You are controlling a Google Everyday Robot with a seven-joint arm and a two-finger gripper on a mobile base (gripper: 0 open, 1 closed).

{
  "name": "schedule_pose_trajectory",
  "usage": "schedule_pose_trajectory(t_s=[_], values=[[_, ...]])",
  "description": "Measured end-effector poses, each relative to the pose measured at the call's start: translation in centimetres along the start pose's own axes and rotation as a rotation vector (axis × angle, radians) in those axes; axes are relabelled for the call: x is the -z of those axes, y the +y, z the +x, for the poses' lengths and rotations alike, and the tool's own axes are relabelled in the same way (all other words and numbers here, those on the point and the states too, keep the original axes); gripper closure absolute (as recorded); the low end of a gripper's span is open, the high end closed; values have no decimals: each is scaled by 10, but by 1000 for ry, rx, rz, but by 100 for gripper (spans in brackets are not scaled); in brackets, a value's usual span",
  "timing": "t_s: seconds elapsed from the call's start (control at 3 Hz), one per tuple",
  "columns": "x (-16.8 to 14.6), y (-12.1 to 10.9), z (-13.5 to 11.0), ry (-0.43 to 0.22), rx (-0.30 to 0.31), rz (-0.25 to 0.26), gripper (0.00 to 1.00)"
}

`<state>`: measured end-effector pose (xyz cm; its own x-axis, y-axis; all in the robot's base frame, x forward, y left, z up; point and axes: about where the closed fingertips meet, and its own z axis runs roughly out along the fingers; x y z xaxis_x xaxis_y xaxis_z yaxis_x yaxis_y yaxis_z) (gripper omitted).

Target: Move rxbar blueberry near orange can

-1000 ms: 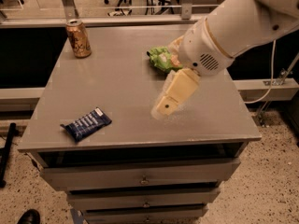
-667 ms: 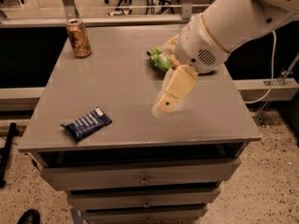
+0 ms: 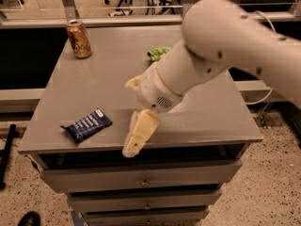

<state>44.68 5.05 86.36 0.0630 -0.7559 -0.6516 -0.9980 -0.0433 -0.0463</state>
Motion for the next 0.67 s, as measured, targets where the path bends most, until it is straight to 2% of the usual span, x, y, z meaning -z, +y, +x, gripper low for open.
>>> schedule_pose_trajectory(t_s=[0.33,0.67], values=[[-57,11,8,1,28,-31,0],[-84,3,0,-33,20,-31,0]])
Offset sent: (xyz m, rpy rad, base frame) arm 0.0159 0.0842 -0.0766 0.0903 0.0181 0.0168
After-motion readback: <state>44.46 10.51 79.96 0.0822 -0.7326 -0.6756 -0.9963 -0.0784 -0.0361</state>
